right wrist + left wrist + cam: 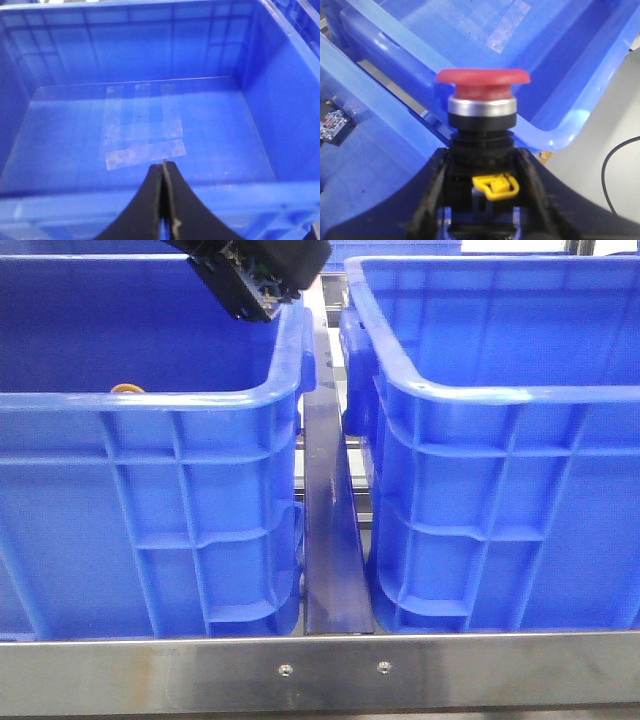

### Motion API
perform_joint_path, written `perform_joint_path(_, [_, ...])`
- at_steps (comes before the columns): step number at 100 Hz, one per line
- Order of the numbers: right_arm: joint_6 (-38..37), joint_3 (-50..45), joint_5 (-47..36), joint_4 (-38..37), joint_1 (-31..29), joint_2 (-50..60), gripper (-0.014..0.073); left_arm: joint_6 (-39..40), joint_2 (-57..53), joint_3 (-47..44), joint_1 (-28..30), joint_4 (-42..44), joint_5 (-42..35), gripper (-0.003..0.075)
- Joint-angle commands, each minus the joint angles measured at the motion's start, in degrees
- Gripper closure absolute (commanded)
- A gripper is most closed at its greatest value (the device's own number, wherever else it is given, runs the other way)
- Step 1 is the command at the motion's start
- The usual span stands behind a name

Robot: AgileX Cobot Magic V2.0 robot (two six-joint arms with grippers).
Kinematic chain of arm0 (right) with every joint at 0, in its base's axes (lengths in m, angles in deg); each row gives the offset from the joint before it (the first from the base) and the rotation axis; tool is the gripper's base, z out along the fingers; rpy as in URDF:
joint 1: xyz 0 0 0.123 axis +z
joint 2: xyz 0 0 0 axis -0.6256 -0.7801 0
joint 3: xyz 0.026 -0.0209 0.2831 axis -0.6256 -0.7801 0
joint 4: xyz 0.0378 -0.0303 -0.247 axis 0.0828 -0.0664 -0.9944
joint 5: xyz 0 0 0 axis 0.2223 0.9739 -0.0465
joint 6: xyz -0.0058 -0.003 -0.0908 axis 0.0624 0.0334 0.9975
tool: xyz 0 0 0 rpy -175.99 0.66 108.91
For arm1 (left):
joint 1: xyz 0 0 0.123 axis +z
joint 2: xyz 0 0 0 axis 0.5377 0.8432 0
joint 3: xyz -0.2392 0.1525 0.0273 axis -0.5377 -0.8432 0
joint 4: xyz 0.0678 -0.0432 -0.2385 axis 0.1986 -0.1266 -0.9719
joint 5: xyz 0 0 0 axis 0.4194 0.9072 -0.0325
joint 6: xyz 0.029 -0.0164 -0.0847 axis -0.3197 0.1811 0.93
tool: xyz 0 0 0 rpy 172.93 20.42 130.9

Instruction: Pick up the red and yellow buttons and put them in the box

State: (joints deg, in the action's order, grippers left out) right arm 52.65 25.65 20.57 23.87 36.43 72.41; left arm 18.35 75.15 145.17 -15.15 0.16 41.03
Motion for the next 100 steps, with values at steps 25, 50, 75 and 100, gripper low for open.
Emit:
perform_joint_path(25, [0.24, 18.05, 3.68, 5.87, 0.08, -18.87, 0.0159, -0.01, -2.02, 1.62, -0.46, -1.04, -4.24, 0.0641])
perform_joint_path(50, [2.14, 27.47, 10.33, 18.34, 0.25, -28.92, -0.0021, -0.01, -2.02, 1.62, -0.46, -1.04, -4.24, 0.0641])
perform_joint_path(75, [11.9, 31.02, 13.15, 47.7, 1.99, -35.31, -0.0015, -0.01, -1.9, 1.62, -0.46, -1.04, -4.24, 0.0641])
perform_joint_path(100, [23.0, 31.02, 18.59, 70.72, 5.76, -42.28, -0.0015, -0.01, -1.9, 1.62, -0.46, -1.04, -4.24, 0.0641])
